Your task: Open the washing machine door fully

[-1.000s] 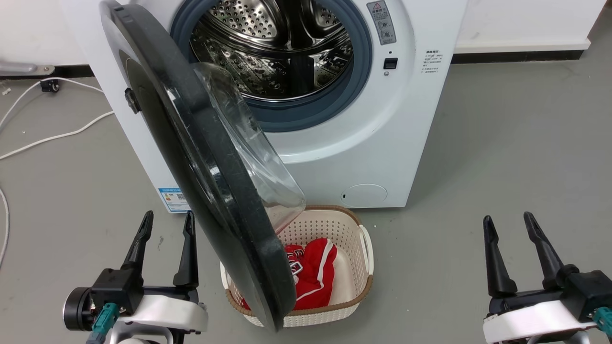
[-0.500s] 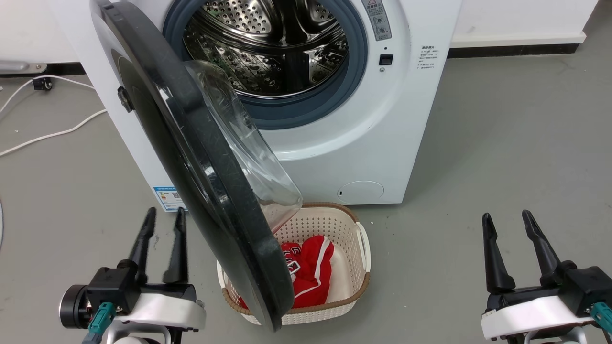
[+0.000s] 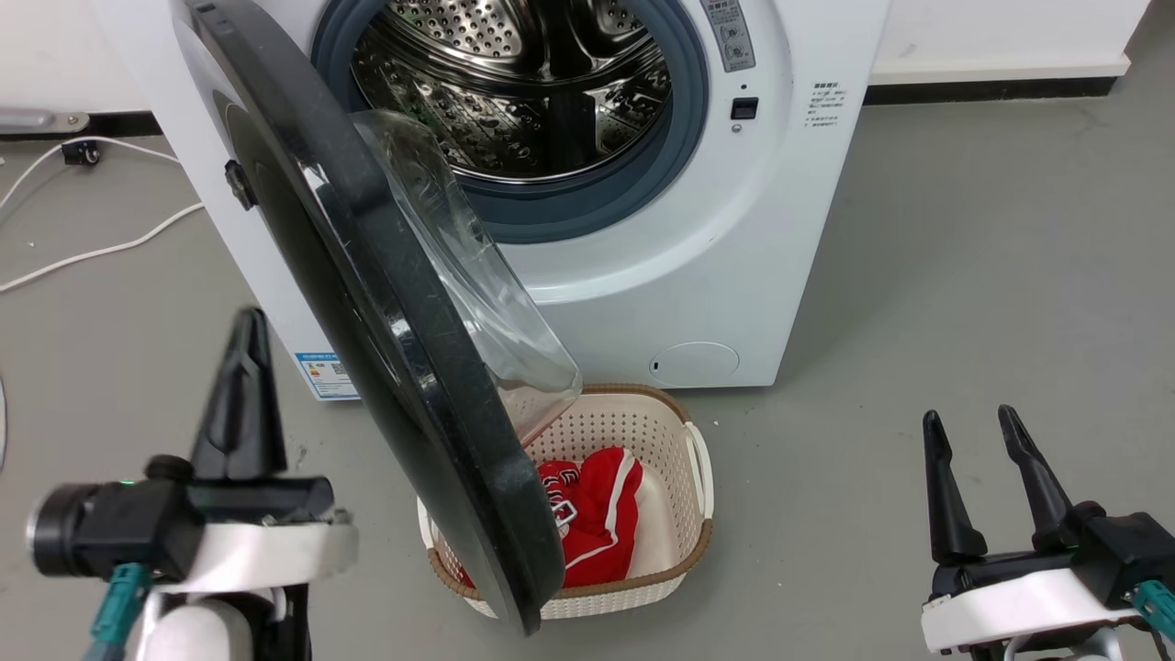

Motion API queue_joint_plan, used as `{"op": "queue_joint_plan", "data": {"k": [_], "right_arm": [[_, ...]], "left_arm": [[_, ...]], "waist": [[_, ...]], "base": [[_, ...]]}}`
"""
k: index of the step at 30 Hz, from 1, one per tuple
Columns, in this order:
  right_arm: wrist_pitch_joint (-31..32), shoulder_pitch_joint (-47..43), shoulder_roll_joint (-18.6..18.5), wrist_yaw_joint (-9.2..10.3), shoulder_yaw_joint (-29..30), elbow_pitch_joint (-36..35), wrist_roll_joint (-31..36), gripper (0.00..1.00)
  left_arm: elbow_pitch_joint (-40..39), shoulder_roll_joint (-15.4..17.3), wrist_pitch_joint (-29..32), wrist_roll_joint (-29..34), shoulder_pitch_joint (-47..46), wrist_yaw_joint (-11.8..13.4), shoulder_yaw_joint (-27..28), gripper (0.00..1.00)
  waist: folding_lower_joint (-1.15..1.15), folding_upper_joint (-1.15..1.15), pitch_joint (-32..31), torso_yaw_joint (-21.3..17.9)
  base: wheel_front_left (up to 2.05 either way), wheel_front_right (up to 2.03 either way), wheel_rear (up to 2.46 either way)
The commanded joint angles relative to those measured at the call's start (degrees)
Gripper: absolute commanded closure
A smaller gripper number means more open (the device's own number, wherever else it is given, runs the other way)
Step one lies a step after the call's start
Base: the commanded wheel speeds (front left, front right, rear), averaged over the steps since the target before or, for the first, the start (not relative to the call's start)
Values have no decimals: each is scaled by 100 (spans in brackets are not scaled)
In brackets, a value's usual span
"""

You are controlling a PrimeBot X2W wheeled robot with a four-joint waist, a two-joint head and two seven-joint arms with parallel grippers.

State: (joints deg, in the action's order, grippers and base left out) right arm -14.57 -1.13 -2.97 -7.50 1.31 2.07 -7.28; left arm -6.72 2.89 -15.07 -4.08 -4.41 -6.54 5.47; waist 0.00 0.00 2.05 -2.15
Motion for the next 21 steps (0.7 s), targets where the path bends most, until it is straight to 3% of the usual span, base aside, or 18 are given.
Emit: {"op": "queue_joint_plan", "data": {"k": [1, 12, 16, 21], "right_arm": [[-20, 127, 20, 2, 0, 29, -21, 0], [-32, 118, 20, 2, -14, 80, -74, 0], [-34, 101, 20, 2, -47, 125, -87, 0], [-36, 35, 20, 2, -51, 169, -126, 0]], "left_arm": [[-339, -2, -12, 52, -120, 40, 10, 100], [-2364, -2, -11, 249, -558, 40, -318, 100], [-2727, 18, -9, 155, -511, -27, -833, 100], [-2591, 87, 119, -198, -82, -80, -1943, 100]], "waist": [[0, 0, 2, 18], [0, 0, -20, 31], [0, 0, -58, -15], [0, 0, -105, -57]], "base": [[0, 0, 0], [0, 0, 0], [0, 0, 0], [0, 0, 0]]}}
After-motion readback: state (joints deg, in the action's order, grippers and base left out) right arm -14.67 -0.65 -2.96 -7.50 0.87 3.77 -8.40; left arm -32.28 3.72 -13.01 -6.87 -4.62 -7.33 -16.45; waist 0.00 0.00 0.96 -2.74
